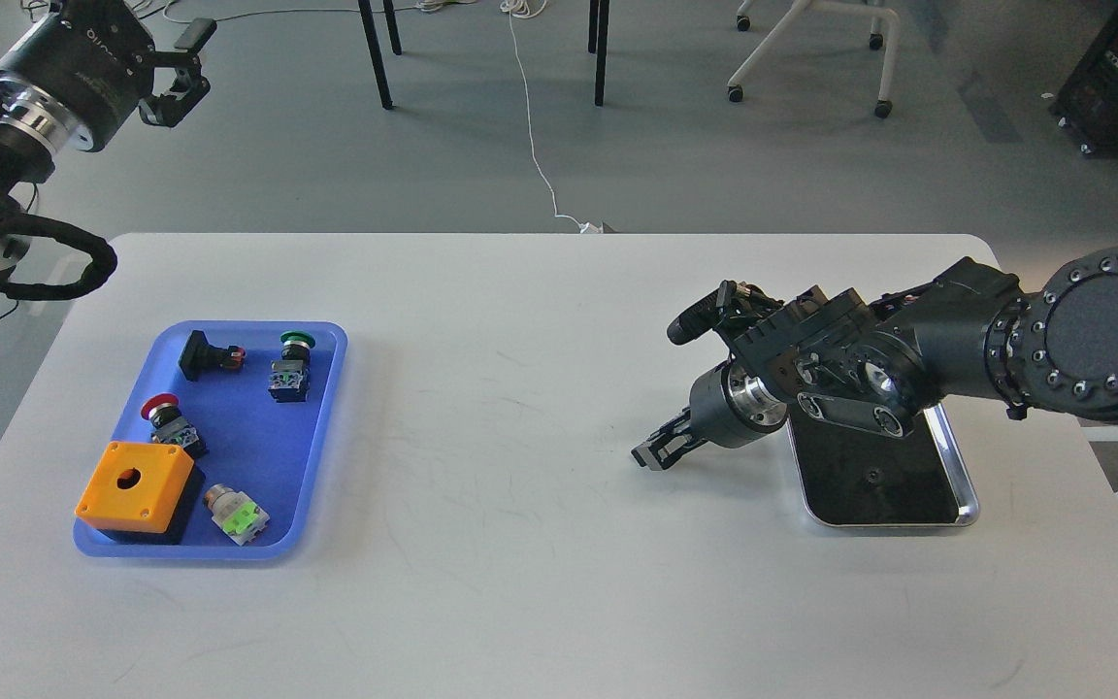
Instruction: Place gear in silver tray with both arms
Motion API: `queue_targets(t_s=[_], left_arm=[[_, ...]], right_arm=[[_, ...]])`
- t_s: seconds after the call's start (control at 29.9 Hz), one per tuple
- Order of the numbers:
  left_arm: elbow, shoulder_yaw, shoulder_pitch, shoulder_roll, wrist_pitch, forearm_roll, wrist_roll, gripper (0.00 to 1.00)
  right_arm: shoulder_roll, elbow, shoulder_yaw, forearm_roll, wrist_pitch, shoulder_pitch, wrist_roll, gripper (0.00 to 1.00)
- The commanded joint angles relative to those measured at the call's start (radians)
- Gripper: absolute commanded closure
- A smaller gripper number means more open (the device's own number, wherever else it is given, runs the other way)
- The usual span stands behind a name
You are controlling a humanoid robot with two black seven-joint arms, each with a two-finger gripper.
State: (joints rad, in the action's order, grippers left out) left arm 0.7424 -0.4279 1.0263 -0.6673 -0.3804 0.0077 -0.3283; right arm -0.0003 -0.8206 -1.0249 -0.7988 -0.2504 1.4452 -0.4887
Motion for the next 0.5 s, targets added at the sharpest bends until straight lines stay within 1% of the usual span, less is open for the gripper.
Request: queue_targets(t_s=[0.0, 0.2, 0.47], left_arm=[[0.000, 0.000, 0.000, 0.000, 0.000, 0.000, 0.000, 0.02], [0.000, 0.000, 0.000, 0.000, 0.000, 0.000, -0.001, 0.02], [0.000, 0.000, 0.000, -0.002, 0.000, 0.000, -0.001, 0.02]], right_arm=[[0.000, -0.002, -0.001, 0.000, -0.001, 0.009, 0.000, 0.74], [0.000, -0.003, -0.003, 0.000, -0.004, 0.018, 0.000, 0.78], [0.000, -0.005, -0.003, 0.000, -0.006, 0.029, 0.000, 0.79]])
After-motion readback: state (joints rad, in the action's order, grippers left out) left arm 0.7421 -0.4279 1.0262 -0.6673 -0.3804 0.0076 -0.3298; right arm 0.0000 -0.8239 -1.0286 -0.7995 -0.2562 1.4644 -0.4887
